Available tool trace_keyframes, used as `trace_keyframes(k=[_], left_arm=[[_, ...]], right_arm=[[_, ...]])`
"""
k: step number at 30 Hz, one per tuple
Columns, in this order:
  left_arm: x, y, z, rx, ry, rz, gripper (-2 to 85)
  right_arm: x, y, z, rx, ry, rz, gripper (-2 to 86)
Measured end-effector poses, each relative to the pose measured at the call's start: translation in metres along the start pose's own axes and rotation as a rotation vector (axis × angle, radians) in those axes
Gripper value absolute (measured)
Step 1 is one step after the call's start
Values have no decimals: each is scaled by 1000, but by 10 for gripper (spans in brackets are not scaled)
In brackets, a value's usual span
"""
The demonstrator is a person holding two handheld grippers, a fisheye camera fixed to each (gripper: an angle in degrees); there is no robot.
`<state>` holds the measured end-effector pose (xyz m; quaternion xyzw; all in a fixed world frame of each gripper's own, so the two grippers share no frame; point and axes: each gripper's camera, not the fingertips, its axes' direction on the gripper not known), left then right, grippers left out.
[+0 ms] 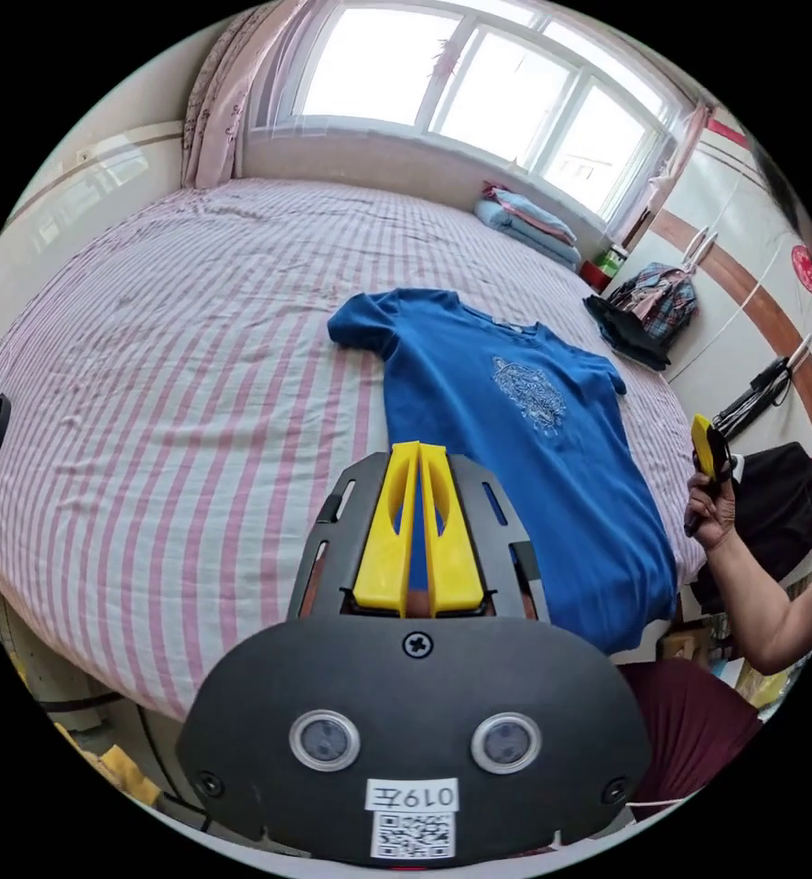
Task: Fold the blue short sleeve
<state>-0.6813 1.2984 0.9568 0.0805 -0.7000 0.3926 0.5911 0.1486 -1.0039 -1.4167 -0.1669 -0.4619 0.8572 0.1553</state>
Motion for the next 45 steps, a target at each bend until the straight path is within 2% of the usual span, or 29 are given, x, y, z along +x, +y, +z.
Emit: trace_keyframes(k=[2,7,14,22,28,31,34,39,41,45], left_arm=[[14,15,0,72,3,29,8],[27,57,-11,170,22,-19,7],[16,109,-54,304,168,-125,7],[41,161,-136,535,91,-157,6],[58,172,-160,418,49,-160,6],[65,161,-176,289,8,-86,6],[63,159,-189,184,-75,-40,6],[22,175,-196,233,134,-229,6],[26,170,-195,222,181,-219,6],[52,155,-174,126,49,-102,7]], right_arm=[[27,26,15,18,-138,-37,-6],[59,81,20,51,-251,-72,-7],[31,129,26,89,-199,-159,-7],[-2,161,31,141,-153,-189,-7],[-50,178,24,167,-74,-247,-7],[-90,180,20,84,54,-215,-7],[-142,178,24,-48,282,-231,-7],[-188,242,3,169,365,-230,-7],[-186,223,12,68,323,-196,-7],[-205,191,53,-139,434,-279,-7]])
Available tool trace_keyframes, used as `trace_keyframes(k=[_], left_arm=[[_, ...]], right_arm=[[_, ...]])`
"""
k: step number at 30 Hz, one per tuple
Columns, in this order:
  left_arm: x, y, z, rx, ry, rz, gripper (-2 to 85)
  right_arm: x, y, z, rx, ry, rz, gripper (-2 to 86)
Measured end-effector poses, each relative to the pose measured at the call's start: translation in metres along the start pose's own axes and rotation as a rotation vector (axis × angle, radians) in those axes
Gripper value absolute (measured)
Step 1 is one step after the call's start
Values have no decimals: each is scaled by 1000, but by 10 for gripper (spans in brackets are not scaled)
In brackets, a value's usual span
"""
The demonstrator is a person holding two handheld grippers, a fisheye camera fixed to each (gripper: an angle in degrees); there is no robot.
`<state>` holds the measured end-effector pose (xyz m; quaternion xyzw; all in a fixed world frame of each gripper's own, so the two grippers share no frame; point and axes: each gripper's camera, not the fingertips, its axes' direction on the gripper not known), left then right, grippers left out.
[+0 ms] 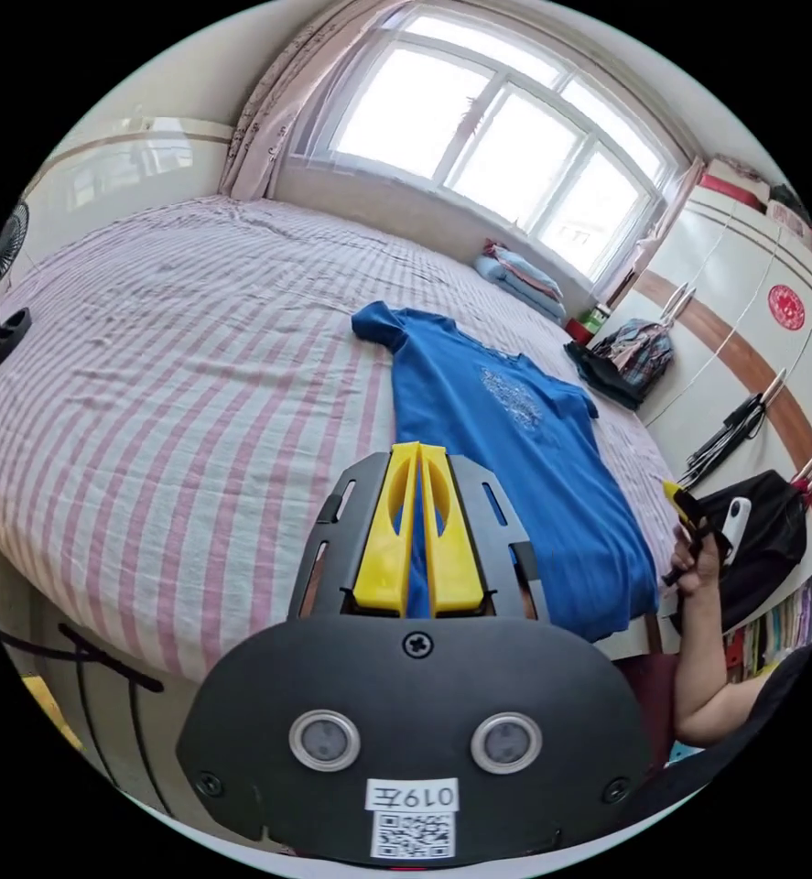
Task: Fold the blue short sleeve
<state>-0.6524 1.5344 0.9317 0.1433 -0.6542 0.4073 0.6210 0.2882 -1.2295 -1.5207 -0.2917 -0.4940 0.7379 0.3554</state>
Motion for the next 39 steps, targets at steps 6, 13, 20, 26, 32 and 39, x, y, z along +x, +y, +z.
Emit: trace_keyframes(k=[6,13,20,26,32,39], left_arm=[[-6,-24,31,-28,87,-6,8],[-6,-49,42,-19,76,35,6],[-6,-11,3,-136,159,93,6],[-35,49,-39,-165,218,80,6],[-55,82,-29,-218,311,95,7],[-44,102,19,-330,279,131,6]], right_arm=[[-4,-50,43,-175,-100,-43,-7],[-13,-98,9,-57,-77,-56,-4],[-41,-60,-14,-96,-169,20,76],[-71,-36,-64,-151,-80,108,78],[-89,-32,-94,-318,13,123,81],[-68,-31,-54,-505,11,165,88]])
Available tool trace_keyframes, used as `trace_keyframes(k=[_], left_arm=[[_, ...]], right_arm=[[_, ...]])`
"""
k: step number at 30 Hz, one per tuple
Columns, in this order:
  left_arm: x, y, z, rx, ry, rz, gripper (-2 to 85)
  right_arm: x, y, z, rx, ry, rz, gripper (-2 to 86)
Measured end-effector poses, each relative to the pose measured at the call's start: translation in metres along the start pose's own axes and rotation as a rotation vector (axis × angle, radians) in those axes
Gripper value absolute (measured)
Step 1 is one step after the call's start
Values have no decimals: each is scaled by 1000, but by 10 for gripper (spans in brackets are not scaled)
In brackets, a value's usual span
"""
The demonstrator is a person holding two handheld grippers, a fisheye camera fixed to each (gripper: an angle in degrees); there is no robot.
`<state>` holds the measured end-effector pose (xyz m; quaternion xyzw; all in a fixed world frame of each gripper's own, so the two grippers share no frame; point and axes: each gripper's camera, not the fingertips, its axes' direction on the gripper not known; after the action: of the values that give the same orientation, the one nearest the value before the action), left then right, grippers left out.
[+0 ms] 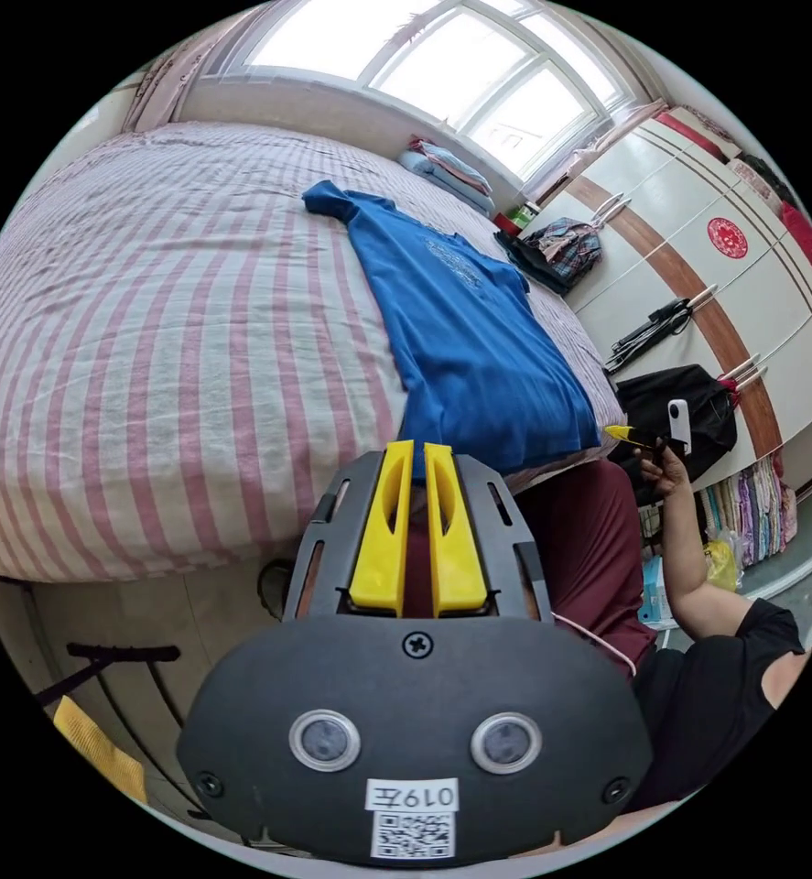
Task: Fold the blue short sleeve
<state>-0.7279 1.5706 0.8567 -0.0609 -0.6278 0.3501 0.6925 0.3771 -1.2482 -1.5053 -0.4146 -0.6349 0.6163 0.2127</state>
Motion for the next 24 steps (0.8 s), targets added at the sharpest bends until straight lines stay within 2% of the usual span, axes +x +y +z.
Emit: trace_keyframes(k=[6,9,11,15,19,21,24], left_arm=[[-8,-1,39,-52,67,-43,6],[-12,-4,47,-83,127,-31,6],[-9,-3,45,-86,130,0,6],[-14,8,23,-31,195,5,7],[-32,29,1,34,184,-46,10],[-44,38,-1,56,114,-99,16],[-36,39,19,27,96,-89,35]], right_arm=[[22,-15,25,-32,-12,35,83],[37,-15,26,-32,-57,54,47],[41,-18,26,-65,-106,30,11],[39,-17,9,-39,-114,-13,-2],[45,-4,-18,10,-157,-36,-5],[55,1,-25,49,-248,-22,-5],[67,5,-22,58,-296,-3,-6]])
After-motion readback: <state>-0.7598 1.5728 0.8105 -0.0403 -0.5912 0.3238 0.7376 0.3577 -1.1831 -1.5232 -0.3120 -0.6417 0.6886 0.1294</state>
